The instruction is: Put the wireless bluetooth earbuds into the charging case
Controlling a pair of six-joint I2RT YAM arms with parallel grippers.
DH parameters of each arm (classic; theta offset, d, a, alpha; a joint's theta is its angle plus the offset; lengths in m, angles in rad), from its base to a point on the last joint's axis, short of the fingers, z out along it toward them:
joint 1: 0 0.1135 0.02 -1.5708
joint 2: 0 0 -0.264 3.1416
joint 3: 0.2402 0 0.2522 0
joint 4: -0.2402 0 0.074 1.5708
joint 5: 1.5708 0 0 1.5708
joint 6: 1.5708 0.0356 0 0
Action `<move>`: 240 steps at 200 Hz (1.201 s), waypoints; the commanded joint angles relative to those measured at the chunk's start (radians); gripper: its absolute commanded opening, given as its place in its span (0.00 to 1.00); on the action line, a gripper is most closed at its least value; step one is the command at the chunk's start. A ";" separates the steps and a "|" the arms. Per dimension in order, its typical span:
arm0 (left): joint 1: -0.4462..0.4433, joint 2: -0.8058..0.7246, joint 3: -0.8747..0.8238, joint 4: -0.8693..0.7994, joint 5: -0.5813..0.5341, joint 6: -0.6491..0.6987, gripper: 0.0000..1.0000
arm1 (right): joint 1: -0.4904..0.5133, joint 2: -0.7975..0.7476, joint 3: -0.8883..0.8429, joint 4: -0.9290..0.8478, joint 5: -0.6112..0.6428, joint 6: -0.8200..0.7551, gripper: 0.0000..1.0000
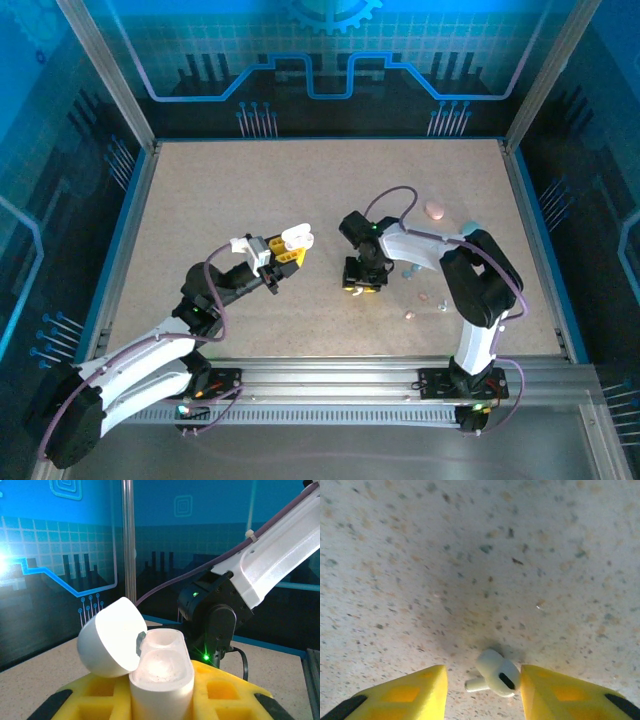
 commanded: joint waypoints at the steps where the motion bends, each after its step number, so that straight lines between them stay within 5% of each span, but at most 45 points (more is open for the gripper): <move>1: -0.004 -0.004 0.024 0.038 0.003 0.009 0.15 | 0.006 0.028 0.043 -0.030 0.026 -0.040 0.43; 74: -0.005 -0.003 0.022 0.038 0.003 0.009 0.15 | 0.018 0.027 0.061 -0.032 0.050 -0.098 0.44; 111: -0.005 -0.002 0.017 0.045 0.000 0.008 0.15 | 0.025 -0.015 0.046 -0.045 0.130 -0.085 0.56; 240: -0.004 -0.006 0.005 0.053 -0.008 0.010 0.15 | 0.029 0.062 0.075 -0.026 0.037 -0.044 0.45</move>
